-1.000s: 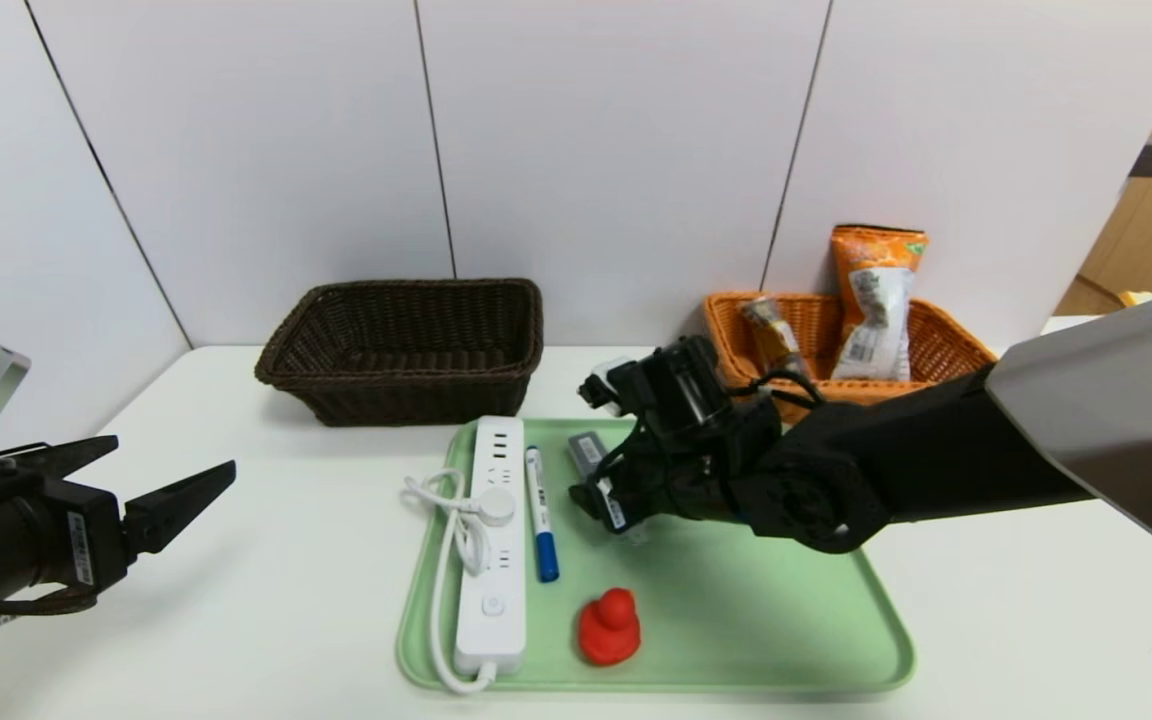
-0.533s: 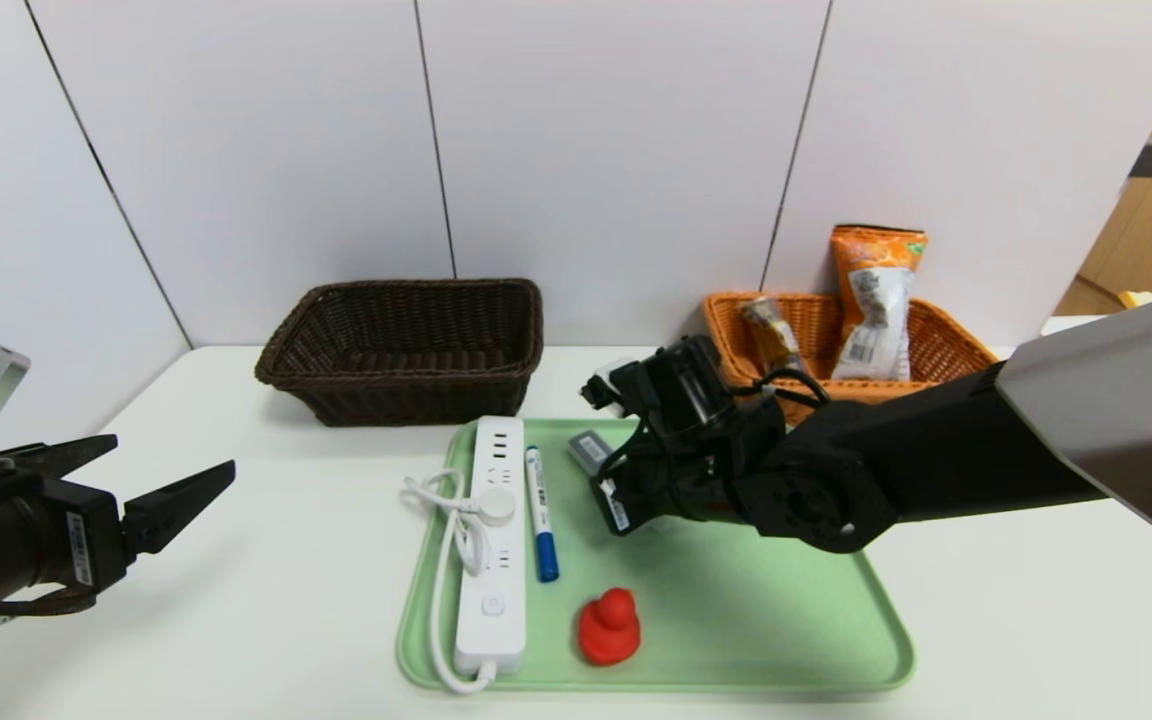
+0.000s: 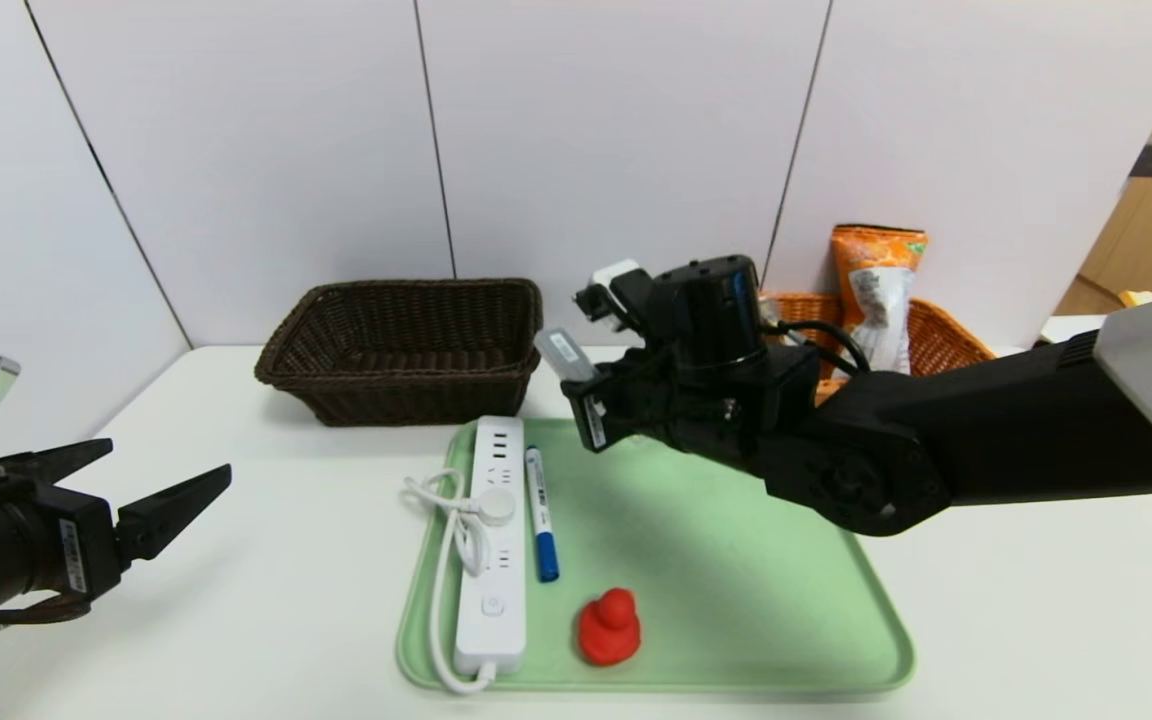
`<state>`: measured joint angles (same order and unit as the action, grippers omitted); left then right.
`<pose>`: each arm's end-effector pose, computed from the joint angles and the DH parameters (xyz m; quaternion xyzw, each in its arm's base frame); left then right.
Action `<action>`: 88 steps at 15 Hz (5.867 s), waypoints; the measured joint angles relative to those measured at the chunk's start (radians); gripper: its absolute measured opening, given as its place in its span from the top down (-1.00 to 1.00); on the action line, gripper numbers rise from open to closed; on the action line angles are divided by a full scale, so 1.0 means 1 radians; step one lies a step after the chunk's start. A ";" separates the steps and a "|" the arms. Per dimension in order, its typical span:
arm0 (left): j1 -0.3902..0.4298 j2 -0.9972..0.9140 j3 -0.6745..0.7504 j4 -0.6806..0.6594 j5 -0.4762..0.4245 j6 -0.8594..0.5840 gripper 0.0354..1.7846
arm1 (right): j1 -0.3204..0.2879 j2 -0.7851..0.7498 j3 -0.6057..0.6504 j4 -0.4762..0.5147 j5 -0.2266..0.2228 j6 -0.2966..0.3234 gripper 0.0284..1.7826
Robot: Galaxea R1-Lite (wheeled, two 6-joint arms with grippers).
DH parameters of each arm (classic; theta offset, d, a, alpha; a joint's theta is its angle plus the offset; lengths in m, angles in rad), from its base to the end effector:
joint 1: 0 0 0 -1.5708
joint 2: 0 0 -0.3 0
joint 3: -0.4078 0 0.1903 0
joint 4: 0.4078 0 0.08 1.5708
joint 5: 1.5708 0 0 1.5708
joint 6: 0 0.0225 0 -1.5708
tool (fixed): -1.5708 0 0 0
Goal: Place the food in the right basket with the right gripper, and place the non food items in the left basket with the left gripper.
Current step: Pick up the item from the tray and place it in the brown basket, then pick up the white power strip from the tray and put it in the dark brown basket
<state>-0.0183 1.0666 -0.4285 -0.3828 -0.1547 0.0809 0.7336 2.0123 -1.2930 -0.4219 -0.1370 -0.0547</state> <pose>0.1392 -0.0060 0.1934 0.0313 0.1234 -0.0908 0.9877 0.3045 0.2703 0.1829 -0.0883 0.1263 0.2942 0.9432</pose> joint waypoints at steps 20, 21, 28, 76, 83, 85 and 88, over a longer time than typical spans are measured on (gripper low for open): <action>0.000 -0.071 0.047 0.000 -0.002 -0.022 -0.89 | 0.068 0.484 -0.657 -0.164 -0.031 -0.179 0.40; 0.000 -0.071 0.047 0.000 -0.002 -0.022 -0.89 | 0.064 0.491 -0.658 -0.166 -0.032 -0.179 0.40; 0.000 -0.071 0.053 0.000 -0.003 -0.021 -0.89 | 0.053 0.511 -0.659 -0.209 -0.029 -0.181 0.40; -0.443 0.370 -0.457 0.350 -0.032 -0.085 -0.89 | -0.609 -0.914 0.906 -0.190 -0.122 -0.074 -0.90; -0.301 0.500 -0.433 0.269 -0.135 0.724 -0.89 | -0.608 -0.914 0.917 -0.190 -0.119 -0.077 -0.90; -0.311 0.506 -0.422 0.269 -0.138 0.941 -0.89 | -0.608 -0.914 0.923 -0.190 -0.119 -0.078 -0.90; -0.351 0.485 -0.412 0.268 -0.117 1.160 -0.89 | -0.608 -0.914 0.929 -0.190 -0.117 -0.076 -0.90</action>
<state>-0.3694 1.5515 -0.8404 -0.1145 -0.2713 1.2411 0.1255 1.0987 -0.3640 -0.6119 -0.2538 -0.1302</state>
